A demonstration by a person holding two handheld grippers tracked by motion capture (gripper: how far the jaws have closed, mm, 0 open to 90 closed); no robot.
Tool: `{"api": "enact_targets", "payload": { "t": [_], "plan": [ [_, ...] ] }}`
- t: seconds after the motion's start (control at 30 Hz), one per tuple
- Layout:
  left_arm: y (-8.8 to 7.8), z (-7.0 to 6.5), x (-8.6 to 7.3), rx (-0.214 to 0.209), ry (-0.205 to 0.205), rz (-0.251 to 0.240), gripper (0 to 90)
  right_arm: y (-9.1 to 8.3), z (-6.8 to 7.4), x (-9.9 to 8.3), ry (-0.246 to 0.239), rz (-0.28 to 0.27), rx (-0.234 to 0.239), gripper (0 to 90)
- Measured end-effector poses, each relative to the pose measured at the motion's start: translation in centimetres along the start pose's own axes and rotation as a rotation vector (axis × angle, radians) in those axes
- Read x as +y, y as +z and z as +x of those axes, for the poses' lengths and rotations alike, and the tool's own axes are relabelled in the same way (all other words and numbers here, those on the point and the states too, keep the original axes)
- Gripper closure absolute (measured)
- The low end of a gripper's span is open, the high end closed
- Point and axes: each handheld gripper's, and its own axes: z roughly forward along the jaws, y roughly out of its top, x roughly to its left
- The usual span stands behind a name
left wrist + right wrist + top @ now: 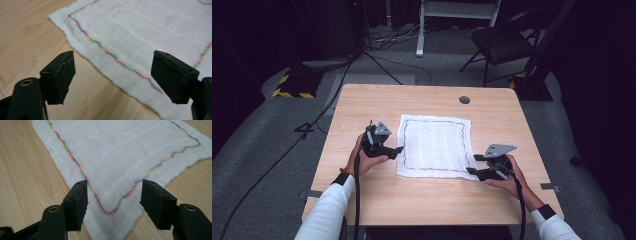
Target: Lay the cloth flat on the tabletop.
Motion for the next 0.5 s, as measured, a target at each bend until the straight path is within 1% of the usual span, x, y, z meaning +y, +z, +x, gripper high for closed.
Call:
{"api": "enact_targets", "payload": {
  "t": [0.03, 0.07, 0.1, 0.13, 0.17, 0.2, 0.23, 0.27, 0.3, 0.33, 0.37, 0.4, 0.43, 0.47, 0.5],
  "plan": [
    [0.7, 0.6, 0.0, -0.005, -0.016, 0.025, 20.6, 0.7, 0.6, 0.9, -0.024, -0.014, 0.012, 42.5],
    [0.9, 1.1, 0.1, -0.006, -0.036, 0.030, 20.5, 1.1, 1.0, 1.3, -0.039, -0.025, 0.013, 44.3],
    [0.9, 1.1, 0.1, -0.006, -0.036, 0.030, 20.6, 1.1, 1.0, 1.3, -0.039, -0.025, 0.013, 44.3],
    [1.2, 1.5, 0.1, -0.002, -0.052, 0.024, 20.6, 1.4, 1.4, 1.8, -0.052, -0.036, 0.017, 46.5],
    [1.5, 1.9, 0.2, 0.039, -0.037, 0.016, 22.1, 2.3, 2.2, 2.7, -0.088, -0.060, 0.021, 49.7],
    [1.9, 2.2, 0.3, 0.044, -0.037, 0.031, 22.5, 2.8, 2.6, 3.2, -0.096, -0.071, 0.032, 50.9],
    [1.9, 2.2, 0.3, 0.044, -0.037, 0.031, 21.0, 2.8, 2.6, 3.2, -0.096, -0.071, 0.032, 50.9],
    [2.6, 3.2, 0.4, 0.044, -0.100, 0.036, 20.7, 3.9, 3.3, 4.1, -0.114, -0.079, 0.060, 52.3],
    [2.9, 3.7, 0.4, 0.050, -0.120, 0.030, 21.7, 4.6, 3.8, 4.6, -0.125, -0.072, 0.070, 52.4],
    [2.9, 3.7, 0.4, 0.050, -0.120, 0.030, 22.0, 4.6, 3.8, 4.6, -0.125, -0.072, 0.070, 52.4],
    [3.3, 4.5, 0.6, 0.058, -0.156, 0.028, 21.6, 5.9, 4.8, 5.5, -0.157, -0.067, 0.092, 53.7],
    [3.4, 4.9, 0.6, 0.061, -0.158, 0.020, 21.8, 6.5, 5.3, 5.9, -0.168, -0.069, 0.104, 54.0],
    [3.4, 4.9, 0.6, 0.061, -0.158, 0.020, 21.8, 6.5, 5.3, 5.9, -0.168, -0.069, 0.104, 54.0],
    [3.5, 5.3, 0.7, 0.052, -0.175, 0.009, 21.9, 7.6, 6.5, 6.8, -0.192, -0.069, 0.138, 54.0],
    [3.5, 5.3, 0.7, 0.052, -0.175, 0.009, 21.8, 7.6, 6.5, 6.8, -0.192, -0.069, 0.138, 54.0]
  ]
}}
